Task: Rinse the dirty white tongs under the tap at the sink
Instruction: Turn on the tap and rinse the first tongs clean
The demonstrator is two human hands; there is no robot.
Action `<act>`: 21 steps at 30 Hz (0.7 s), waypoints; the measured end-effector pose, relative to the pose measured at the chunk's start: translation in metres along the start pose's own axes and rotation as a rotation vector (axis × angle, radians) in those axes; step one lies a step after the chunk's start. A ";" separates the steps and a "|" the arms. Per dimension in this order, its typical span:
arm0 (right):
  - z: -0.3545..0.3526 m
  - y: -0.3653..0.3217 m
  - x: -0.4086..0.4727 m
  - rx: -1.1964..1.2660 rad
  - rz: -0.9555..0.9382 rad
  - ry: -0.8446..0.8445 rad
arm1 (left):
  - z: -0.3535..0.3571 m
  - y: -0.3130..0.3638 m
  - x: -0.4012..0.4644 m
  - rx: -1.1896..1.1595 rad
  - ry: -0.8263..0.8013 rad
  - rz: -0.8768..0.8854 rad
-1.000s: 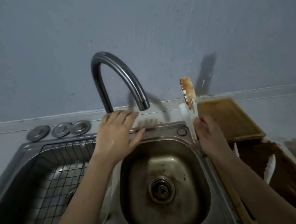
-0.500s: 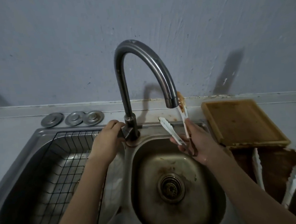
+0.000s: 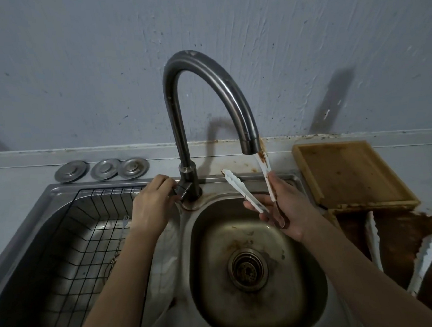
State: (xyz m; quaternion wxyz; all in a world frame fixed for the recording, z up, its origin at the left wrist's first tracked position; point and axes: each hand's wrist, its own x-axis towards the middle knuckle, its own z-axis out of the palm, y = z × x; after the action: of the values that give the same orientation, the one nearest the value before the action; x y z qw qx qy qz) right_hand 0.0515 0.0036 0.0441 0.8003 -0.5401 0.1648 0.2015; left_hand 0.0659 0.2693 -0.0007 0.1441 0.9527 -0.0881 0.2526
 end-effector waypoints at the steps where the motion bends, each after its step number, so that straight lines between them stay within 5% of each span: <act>1: 0.000 0.000 0.000 -0.001 -0.003 -0.003 | 0.001 0.000 -0.001 -0.005 0.007 -0.003; 21: 0.002 0.000 -0.006 -0.005 -0.027 0.006 | 0.009 -0.005 -0.006 -0.001 0.096 0.006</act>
State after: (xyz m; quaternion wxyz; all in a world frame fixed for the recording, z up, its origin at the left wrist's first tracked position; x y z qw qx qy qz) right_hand 0.0463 0.0044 0.0476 0.8011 -0.5449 0.1592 0.1896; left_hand 0.0656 0.2717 -0.0124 0.1479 0.9392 -0.0839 0.2984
